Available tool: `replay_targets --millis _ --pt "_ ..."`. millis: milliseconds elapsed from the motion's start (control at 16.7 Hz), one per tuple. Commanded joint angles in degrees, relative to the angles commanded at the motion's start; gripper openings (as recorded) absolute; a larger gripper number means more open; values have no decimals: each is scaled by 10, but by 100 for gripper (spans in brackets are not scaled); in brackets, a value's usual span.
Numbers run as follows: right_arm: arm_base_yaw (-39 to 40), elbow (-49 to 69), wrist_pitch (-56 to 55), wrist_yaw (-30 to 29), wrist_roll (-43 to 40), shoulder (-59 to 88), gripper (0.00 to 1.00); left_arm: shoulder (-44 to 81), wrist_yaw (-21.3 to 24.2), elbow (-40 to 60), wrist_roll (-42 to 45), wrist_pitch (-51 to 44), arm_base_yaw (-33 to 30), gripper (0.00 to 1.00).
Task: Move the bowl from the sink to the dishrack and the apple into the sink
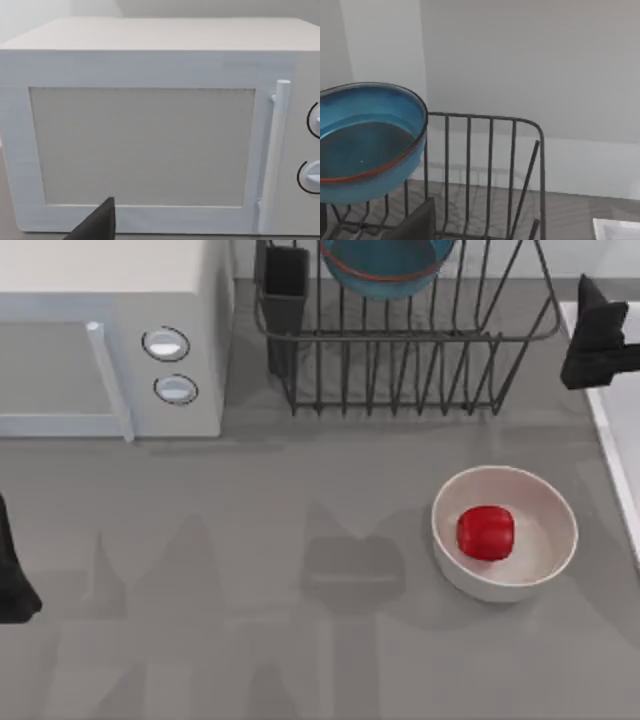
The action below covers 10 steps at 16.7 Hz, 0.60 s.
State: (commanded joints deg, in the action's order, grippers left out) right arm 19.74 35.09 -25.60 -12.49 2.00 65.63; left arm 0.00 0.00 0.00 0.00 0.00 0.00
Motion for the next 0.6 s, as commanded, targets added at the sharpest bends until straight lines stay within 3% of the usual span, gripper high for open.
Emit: replay_targets --millis 300,600 --pt "-94 -204 121 85 1 -339 100 0 0 0 0 0 0 100" --pt "-167 -323 218 121 -10 -571 100 0 0 0 0 0 0 100"
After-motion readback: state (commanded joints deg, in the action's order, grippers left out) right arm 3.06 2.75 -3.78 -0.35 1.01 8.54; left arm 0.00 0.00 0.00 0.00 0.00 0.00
